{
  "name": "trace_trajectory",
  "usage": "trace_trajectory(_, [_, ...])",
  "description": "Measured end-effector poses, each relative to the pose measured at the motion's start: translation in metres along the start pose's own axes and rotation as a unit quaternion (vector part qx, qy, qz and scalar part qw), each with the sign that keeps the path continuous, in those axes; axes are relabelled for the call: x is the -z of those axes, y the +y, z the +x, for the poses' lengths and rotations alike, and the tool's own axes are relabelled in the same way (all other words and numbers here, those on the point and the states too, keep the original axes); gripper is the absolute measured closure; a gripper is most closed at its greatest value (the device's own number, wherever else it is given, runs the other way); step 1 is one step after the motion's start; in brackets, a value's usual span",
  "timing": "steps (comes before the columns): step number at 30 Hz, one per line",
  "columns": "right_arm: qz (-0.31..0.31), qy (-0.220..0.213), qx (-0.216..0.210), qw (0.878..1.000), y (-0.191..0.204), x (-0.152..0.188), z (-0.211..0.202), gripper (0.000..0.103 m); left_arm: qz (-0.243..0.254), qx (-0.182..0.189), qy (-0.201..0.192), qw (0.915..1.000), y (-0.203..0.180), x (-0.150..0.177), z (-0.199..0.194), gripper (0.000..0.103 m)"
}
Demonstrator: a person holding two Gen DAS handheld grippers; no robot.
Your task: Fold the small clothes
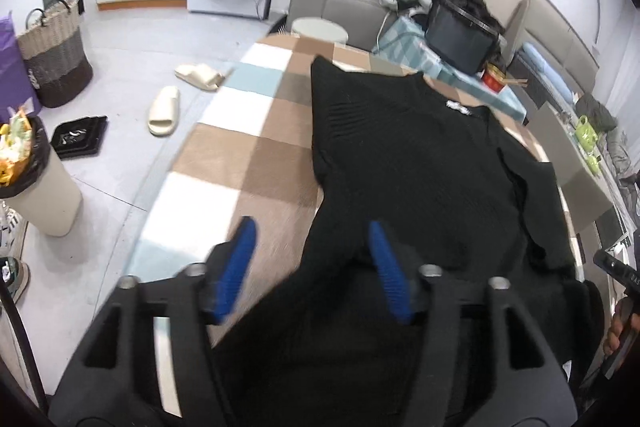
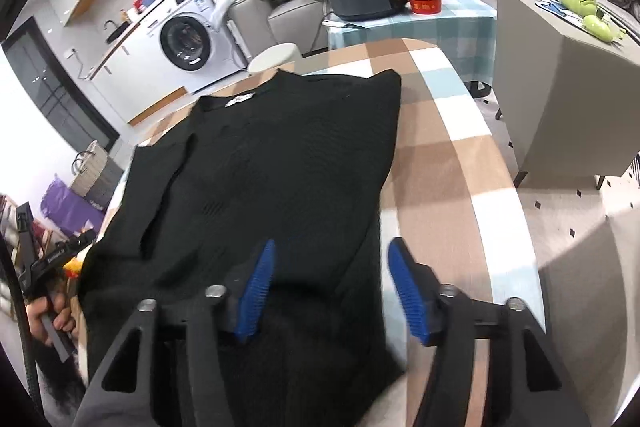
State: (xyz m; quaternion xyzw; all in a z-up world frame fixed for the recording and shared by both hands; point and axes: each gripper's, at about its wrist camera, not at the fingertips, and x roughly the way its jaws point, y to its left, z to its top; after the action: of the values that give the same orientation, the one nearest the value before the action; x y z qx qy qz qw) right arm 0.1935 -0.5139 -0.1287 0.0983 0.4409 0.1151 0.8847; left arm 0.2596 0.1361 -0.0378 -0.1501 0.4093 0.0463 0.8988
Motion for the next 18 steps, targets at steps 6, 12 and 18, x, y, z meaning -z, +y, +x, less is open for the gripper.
trace_trajectory(6, [-0.042,-0.028,0.001,0.999,0.021,0.041,-0.043,0.009,0.025,0.008,-0.043,0.9987,-0.004,0.038,-0.067,0.014])
trace_trajectory(12, [-0.058,-0.036,-0.005,0.998,0.024,0.081,-0.074,0.009,0.037,0.012,-0.061,0.9974,-0.010,0.086,-0.113,0.002])
trace_trajectory(18, [-0.057,-0.035,-0.002,0.998,0.008,0.124,-0.093,0.009,0.048,0.010,-0.069,0.9964,-0.013,0.141,-0.154,0.001])
